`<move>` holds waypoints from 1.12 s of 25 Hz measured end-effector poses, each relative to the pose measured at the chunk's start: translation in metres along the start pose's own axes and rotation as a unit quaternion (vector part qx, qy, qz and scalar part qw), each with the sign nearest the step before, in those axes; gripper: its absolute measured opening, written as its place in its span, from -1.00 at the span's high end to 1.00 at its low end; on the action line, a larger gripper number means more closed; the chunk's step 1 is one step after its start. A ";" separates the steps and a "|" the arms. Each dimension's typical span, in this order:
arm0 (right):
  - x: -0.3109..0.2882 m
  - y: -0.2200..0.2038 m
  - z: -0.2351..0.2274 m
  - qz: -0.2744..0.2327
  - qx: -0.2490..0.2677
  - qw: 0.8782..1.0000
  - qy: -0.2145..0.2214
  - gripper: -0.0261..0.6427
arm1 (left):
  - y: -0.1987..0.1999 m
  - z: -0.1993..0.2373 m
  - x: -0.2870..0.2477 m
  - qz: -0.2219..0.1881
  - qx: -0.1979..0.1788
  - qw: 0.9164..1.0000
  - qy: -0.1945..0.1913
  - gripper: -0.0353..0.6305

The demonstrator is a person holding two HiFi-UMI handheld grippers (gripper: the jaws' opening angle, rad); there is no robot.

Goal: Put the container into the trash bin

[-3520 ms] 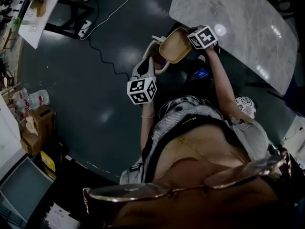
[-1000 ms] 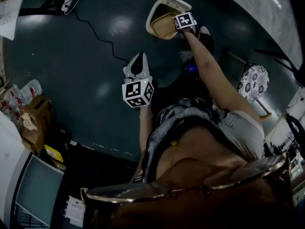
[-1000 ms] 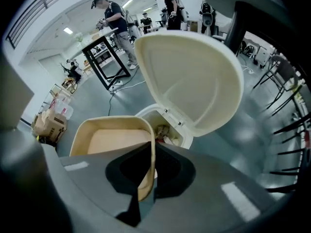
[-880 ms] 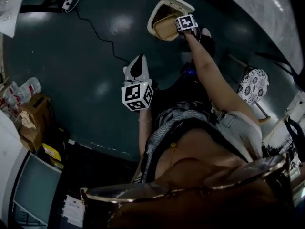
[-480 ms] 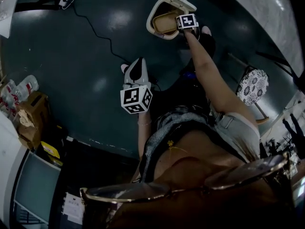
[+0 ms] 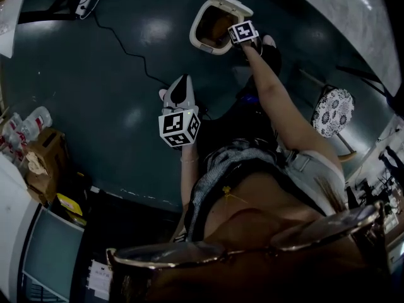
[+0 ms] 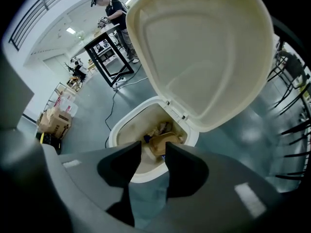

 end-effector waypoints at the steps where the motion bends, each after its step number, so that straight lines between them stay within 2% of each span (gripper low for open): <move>1: 0.002 -0.001 0.001 0.001 0.002 1.000 0.001 0.40 | 0.000 0.000 -0.001 0.003 -0.002 1.000 -0.002 0.89; 6: 0.013 -0.007 0.002 0.002 0.018 1.000 0.015 0.46 | 0.004 -0.007 -0.008 0.007 -0.006 1.000 -0.018 0.89; 15: 0.047 -0.005 0.013 -0.024 0.059 0.998 0.027 0.83 | 0.008 -0.013 -0.017 0.009 -0.011 0.999 -0.031 0.89; 23: 0.089 -0.003 0.033 -0.052 0.106 0.992 0.048 0.84 | 0.018 -0.019 -0.029 0.012 -0.023 0.998 -0.056 0.89; 28: 0.135 -0.001 0.038 -0.096 0.114 0.986 0.071 0.84 | 0.024 -0.024 -0.029 0.011 -0.035 0.997 -0.069 0.89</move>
Point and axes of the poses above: the fingertips, and each gripper's own axes: x backward along the fingers, z to its left, y out of its top, the point moved 9 cm from there along x, backward along the fingers, and after that the axes turned 10 degrees about z, right-handed, at the moved point
